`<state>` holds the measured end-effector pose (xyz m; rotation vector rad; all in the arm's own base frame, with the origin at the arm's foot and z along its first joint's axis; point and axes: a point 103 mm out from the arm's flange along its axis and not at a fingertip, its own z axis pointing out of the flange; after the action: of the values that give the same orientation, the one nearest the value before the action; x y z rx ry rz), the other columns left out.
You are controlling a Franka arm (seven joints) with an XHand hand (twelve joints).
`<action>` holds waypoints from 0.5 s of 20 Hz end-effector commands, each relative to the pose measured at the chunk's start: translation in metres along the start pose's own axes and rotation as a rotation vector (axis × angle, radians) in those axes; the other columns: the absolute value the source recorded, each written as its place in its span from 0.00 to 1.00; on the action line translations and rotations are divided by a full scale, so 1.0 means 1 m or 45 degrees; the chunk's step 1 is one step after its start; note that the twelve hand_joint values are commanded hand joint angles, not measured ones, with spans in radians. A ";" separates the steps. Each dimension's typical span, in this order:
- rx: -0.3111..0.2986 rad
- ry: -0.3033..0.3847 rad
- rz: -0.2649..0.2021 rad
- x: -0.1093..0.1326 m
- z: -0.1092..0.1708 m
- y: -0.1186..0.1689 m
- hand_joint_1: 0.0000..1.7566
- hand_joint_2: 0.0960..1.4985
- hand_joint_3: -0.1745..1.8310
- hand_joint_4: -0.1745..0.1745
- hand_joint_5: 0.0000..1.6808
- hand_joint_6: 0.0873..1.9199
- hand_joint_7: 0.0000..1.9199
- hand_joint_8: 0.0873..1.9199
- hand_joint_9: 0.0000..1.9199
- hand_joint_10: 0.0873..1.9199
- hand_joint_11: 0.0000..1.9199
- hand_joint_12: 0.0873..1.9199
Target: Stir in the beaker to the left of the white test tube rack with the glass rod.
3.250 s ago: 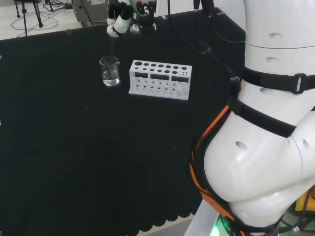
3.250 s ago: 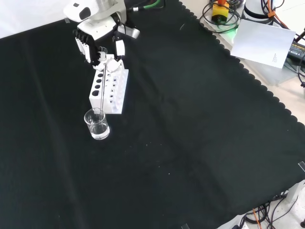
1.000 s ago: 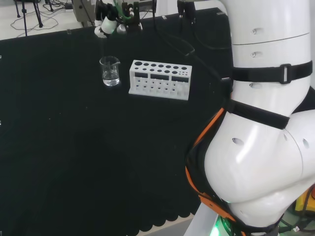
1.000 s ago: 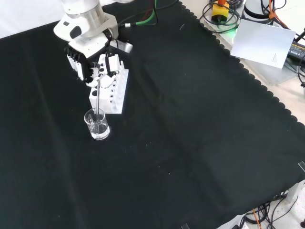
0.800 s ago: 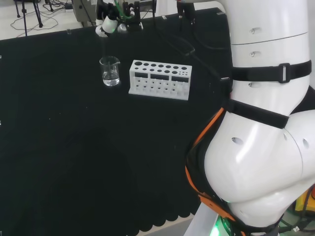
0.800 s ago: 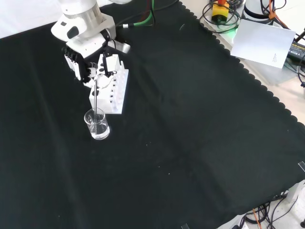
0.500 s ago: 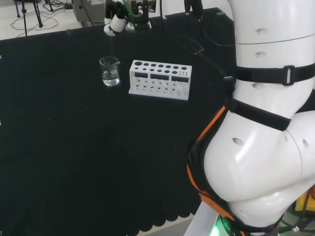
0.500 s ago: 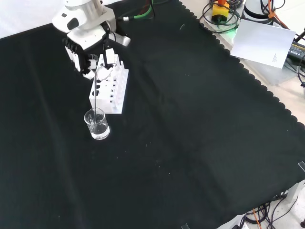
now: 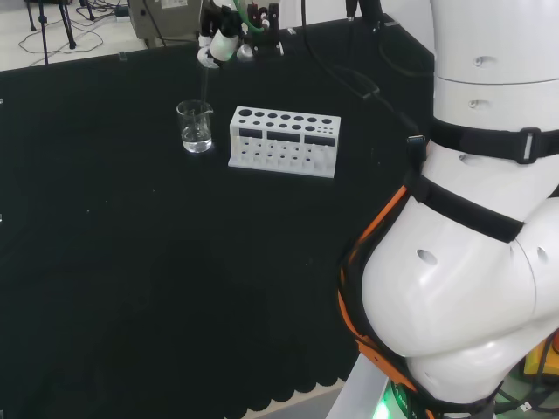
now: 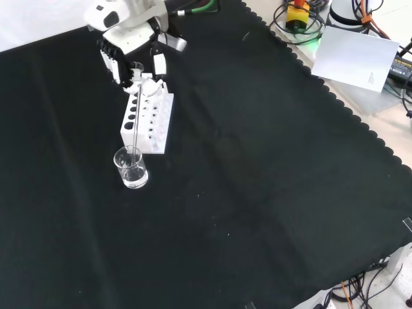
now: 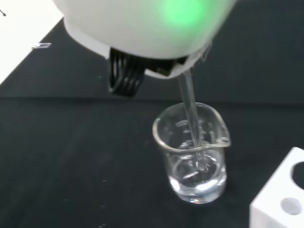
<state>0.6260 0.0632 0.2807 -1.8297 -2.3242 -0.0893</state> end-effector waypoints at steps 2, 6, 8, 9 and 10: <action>-0.013 0.009 -0.104 0.040 -0.003 0.003 0.70 0.23 0.60 0.00 0.82 0.32 0.86 0.48 1.00 0.30 0.80 0.53; -0.016 -0.003 -0.127 0.048 -0.004 0.003 0.70 0.23 0.60 0.00 0.82 0.32 0.86 0.48 1.00 0.30 0.80 0.53; -0.015 -0.010 -0.128 0.048 -0.003 0.003 0.70 0.23 0.60 0.00 0.82 0.32 0.86 0.48 1.00 0.30 0.80 0.53; -0.013 -0.011 -0.129 0.048 -0.004 0.003 0.70 0.23 0.60 0.00 0.82 0.32 0.86 0.48 1.00 0.30 0.80 0.53; -0.011 -0.014 -0.130 0.047 -0.004 0.003 0.70 0.23 0.60 0.00 0.82 0.32 0.86 0.48 1.00 0.30 0.80 0.53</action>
<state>0.6187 0.1085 0.2926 -1.7216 -2.4220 -0.1103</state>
